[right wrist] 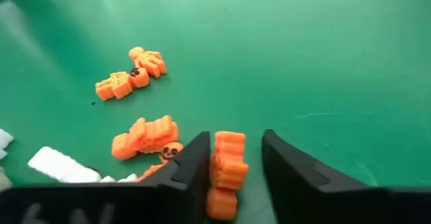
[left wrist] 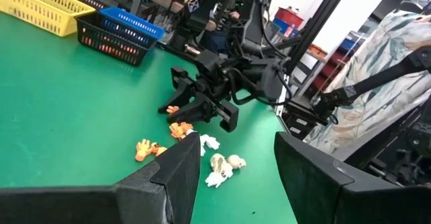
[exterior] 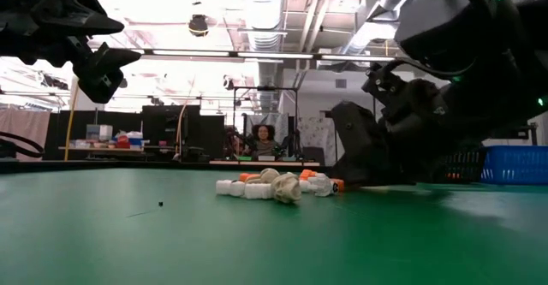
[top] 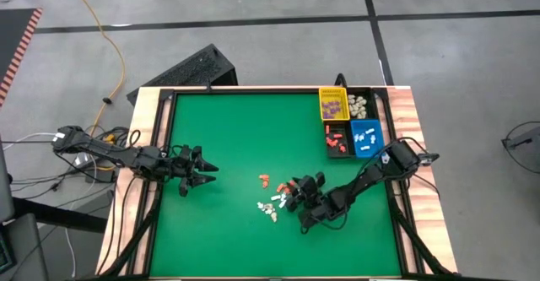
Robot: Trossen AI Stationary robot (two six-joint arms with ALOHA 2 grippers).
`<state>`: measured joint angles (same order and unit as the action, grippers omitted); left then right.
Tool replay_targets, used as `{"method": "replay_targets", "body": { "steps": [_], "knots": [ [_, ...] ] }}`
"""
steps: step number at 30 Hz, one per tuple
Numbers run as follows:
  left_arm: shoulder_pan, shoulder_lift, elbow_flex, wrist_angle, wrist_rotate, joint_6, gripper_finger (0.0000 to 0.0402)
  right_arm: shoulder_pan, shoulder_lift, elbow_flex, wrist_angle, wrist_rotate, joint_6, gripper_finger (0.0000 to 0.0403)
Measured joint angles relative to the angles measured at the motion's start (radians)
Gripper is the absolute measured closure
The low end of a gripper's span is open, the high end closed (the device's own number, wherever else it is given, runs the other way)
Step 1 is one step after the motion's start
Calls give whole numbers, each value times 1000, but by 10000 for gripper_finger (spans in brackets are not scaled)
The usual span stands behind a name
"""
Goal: Sort Halloween decoration
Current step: Put the orange skeleton toy into the bottom black basket
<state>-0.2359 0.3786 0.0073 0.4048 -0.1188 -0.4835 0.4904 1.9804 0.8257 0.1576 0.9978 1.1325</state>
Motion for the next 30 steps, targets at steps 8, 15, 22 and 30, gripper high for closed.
{"method": "replay_targets", "body": {
  "steps": [8, 15, 22, 30],
  "knots": [
    [0, 0, 0, 1, -1, -1, 221, 0, -3, -3, -22, 16, 24, 366],
    [0, 0, 0, 5, -2, -2, 221, 0, -90, -6, -110, -2, -6, 366],
    [0, 0, 0, 6, -2, -3, 221, -17, -272, -5, -328, 53, -40, 366],
    [0, 0, 0, 13, -2, -7, 221, -81, -506, -4, -791, 106, 139, 366]
  ]
}}
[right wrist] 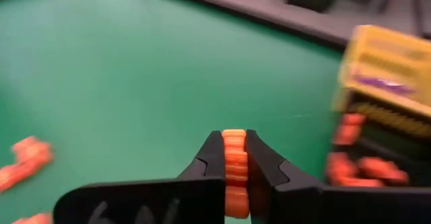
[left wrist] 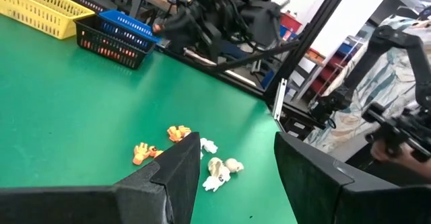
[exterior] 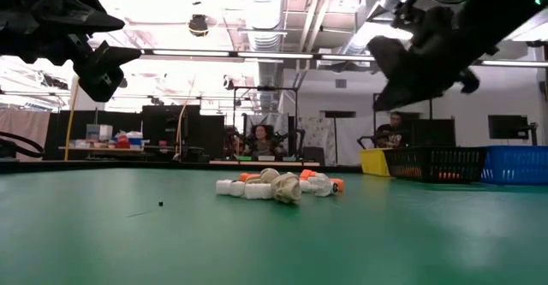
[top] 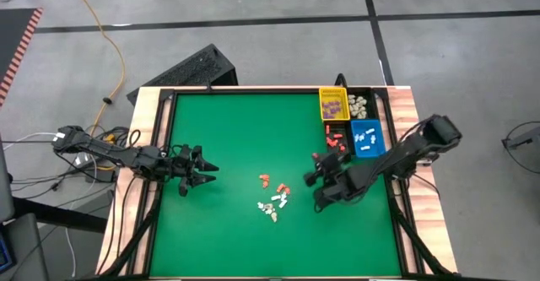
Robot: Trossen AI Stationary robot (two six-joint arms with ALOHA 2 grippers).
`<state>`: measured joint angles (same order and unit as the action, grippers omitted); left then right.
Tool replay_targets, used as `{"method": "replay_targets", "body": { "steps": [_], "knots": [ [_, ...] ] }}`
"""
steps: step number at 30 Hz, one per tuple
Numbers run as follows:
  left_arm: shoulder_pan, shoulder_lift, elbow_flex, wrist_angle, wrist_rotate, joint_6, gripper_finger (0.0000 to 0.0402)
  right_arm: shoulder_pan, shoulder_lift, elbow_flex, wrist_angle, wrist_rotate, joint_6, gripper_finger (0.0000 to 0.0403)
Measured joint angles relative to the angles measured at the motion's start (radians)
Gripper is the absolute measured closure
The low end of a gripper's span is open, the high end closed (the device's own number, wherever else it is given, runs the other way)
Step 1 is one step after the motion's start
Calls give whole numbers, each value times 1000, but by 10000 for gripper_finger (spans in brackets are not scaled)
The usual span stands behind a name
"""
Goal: Sort Halloween decoration
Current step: Put the orange skeleton toy into the bottom black basket
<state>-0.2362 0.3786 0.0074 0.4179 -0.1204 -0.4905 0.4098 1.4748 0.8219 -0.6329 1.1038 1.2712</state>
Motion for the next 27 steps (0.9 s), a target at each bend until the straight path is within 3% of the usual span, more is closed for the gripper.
{"method": "replay_targets", "body": {
  "steps": [6, 9, 16, 22, 27],
  "knots": [
    [0, 0, 0, 0, 0, -4, 221, -90, -93, 0, -361, -30, 222, 366],
    [0, 0, 0, 0, 0, -4, 221, -144, -109, -4, -442, -63, 246, 366],
    [0, 0, 0, 0, 0, -8, 221, -260, -116, -105, -373, -169, 216, 366],
    [0, 0, 0, -1, 7, -18, 221, -329, -183, -170, -164, -279, -71, 366],
    [0, 0, 0, -1, 3, -17, 221, -406, -278, -194, -135, -298, -170, 362]
  ]
}}
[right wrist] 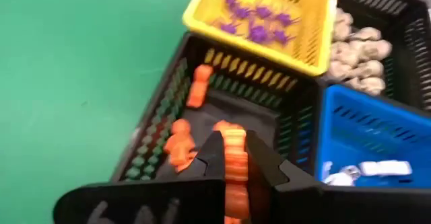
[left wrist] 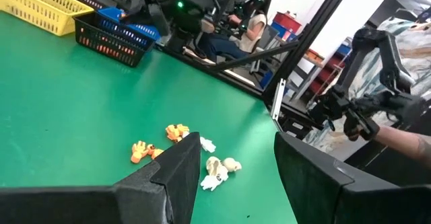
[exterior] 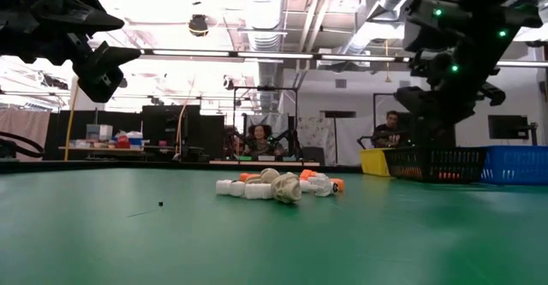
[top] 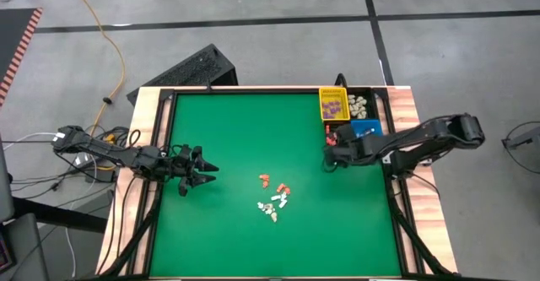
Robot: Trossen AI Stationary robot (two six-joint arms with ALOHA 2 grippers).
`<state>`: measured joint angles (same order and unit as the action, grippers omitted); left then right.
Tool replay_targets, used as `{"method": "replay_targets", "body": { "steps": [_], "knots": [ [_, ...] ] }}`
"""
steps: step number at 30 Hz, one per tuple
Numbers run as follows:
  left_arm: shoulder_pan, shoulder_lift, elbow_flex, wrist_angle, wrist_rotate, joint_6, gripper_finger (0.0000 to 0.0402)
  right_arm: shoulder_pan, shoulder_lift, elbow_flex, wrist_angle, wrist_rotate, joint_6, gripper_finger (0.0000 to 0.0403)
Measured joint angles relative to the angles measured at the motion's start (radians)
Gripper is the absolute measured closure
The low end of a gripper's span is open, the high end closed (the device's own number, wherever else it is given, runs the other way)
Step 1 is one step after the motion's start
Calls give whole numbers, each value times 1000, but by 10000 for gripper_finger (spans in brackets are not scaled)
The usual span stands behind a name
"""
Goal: Sort Halloween decoration
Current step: Put the orange skeleton toy into the bottom black basket
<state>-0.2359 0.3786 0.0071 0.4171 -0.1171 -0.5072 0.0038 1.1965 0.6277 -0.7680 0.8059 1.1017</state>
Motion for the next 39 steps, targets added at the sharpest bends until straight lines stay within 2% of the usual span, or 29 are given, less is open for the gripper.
{"method": "replay_targets", "body": {
  "steps": [3, 7, 10, 14, 17, 23, 26, 31, 35, 39],
  "knots": [
    [0, 0, 0, 0, 0, 0, 221, -57, -71, -22, 29, -33, -76, 345],
    [0, 0, 0, 0, 0, -1, 221, -145, -160, -70, 143, -153, -202, 338],
    [0, 0, 0, 0, 0, -1, 221, -202, -208, -108, 213, -229, -242, 335],
    [0, 0, 0, 0, 6, -3, 221, -255, -239, -117, 223, -272, -250, 319],
    [0, 0, 0, 0, 6, -2, 221, -271, -250, -117, 237, -310, -272, 286],
    [0, 0, 0, 0, 5, 11, 221, -288, -249, -117, 232, -340, -276, 194],
    [0, 0, 0, 0, 5, 11, 221, -247, -249, -118, 330, -355, -316, 165],
    [0, 0, 0, 0, 5, 18, 221, -93, -219, -118, 668, -365, -401, 162],
    [0, 0, 0, -1, 0, 24, 221, 70, -123, -117, 954, -364, -548, 169],
    [0, 0, 0, -4, 0, 24, 221, 203, 35, -117, 1125, -274, -517, 174]
  ]
}}
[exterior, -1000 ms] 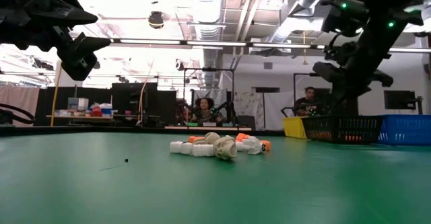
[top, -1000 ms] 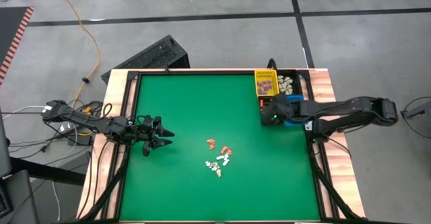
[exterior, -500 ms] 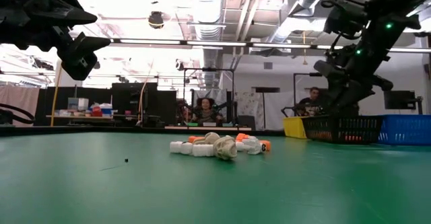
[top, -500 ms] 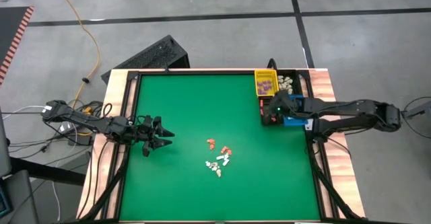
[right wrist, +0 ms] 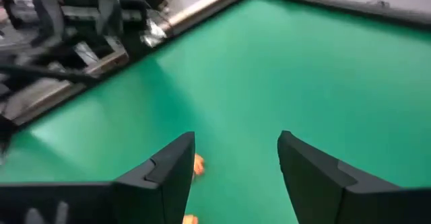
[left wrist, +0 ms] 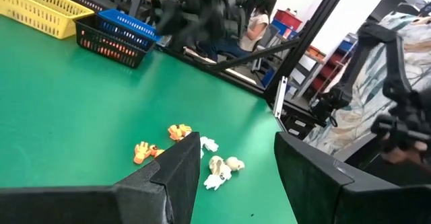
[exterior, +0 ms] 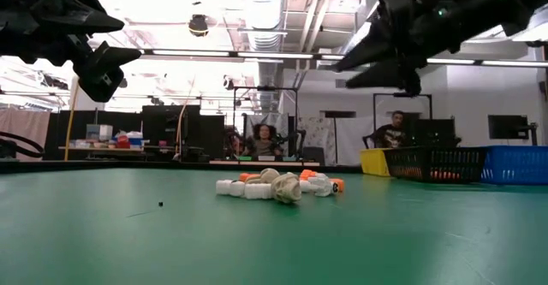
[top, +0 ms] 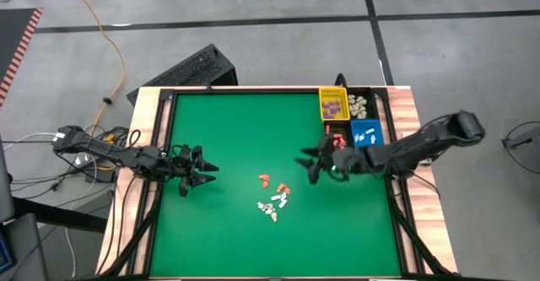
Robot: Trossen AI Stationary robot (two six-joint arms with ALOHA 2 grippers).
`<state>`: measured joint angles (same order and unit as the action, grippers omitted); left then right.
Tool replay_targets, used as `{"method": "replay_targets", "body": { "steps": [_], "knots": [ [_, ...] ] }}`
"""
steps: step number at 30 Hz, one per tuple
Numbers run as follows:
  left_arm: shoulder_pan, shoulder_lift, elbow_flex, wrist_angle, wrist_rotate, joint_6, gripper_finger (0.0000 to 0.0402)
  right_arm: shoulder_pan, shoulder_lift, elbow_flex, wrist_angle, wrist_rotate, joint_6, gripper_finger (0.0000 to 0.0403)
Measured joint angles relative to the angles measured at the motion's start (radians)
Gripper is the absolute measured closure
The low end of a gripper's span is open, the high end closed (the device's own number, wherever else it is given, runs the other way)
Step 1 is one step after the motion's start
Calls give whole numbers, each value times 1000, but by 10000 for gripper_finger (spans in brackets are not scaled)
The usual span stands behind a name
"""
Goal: Sort Halloween decoration
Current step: Put the orange skeleton toy into the bottom black basket
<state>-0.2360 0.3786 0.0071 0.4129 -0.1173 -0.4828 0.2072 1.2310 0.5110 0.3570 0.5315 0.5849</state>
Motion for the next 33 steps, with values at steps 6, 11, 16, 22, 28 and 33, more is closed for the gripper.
{"method": "replay_targets", "body": {
  "steps": [6, 11, 16, 22, 28, 33],
  "knots": [
    [0, 0, 0, 0, 0, -6, 221, 153, 276, 10, 168, 153, -7, 175],
    [0, 0, 0, -6, 0, -10, 221, 184, 430, 88, 204, 177, 17, 175],
    [0, 0, 0, -6, -1, -10, 221, 196, 539, 172, 202, 199, 20, 175],
    [0, 0, 0, -5, 3, -22, 221, 212, 621, 211, 191, 256, 45, 175],
    [0, 0, 0, -13, 7, -27, 221, 248, 622, 203, 63, 351, 168, 175],
    [0, 0, 0, -13, -4, -14, 221, 270, 621, 204, 66, 345, 205, 175]
  ]
}}
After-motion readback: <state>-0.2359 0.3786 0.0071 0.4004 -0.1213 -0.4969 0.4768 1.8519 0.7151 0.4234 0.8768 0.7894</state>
